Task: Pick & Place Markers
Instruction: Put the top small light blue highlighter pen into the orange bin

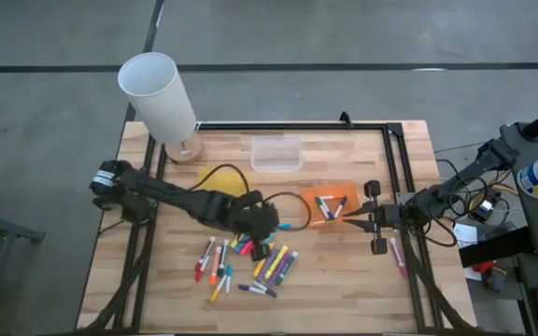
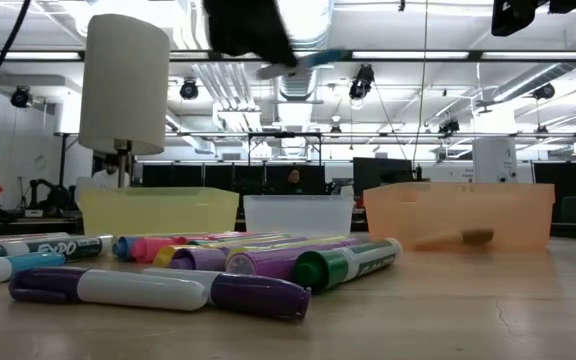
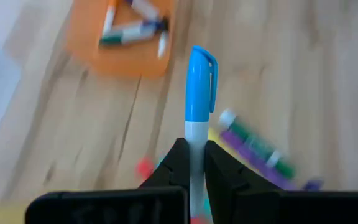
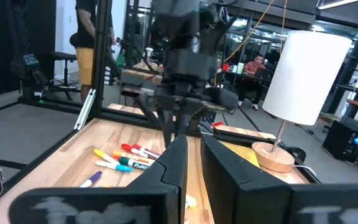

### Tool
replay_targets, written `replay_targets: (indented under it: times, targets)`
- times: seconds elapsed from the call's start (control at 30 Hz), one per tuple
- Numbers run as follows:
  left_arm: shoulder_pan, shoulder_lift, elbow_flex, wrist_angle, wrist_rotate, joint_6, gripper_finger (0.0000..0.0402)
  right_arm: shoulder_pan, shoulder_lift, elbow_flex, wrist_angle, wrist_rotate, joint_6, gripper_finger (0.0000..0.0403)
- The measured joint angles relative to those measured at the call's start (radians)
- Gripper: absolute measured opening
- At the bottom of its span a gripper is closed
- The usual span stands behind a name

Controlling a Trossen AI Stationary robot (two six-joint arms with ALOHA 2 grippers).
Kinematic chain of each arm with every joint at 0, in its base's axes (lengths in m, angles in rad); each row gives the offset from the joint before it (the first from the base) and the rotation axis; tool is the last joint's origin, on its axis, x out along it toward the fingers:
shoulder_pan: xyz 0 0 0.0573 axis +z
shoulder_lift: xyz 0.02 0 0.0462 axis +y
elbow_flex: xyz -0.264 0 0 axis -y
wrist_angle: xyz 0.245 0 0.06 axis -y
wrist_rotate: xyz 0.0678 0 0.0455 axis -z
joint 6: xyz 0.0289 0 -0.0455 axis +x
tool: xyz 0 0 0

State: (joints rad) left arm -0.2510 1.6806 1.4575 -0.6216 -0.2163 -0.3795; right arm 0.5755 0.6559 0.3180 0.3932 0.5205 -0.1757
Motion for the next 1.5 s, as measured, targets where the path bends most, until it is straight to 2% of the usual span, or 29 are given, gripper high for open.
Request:
replay_targets:
  times: [0.13,0.37,0.5,0.83,1.5]
  targets:
    - [0.071,0.026,-0.003,0.136,0.028,0.045,0.0023,0.000,0.000,0.000,0.000,0.000,0.000,0.0043]
    - [0.235,0.129,-0.001,0.407,0.220,0.044,0.0023,0.000,0.000,0.000,0.001,0.000,0.000,0.0043]
    - [0.313,0.187,0.004,0.497,0.320,0.047,0.0024,0.000,0.000,0.000,0.000,0.000,0.000,0.0043]
    - [0.381,0.264,0.004,0.525,0.380,0.135,0.0025,0.000,0.000,0.000,0.000,0.000,0.000,0.0043]
    - [0.387,0.261,0.047,0.529,0.383,0.112,0.0025,0.000,0.000,0.000,0.000,0.000,0.000,0.0043]
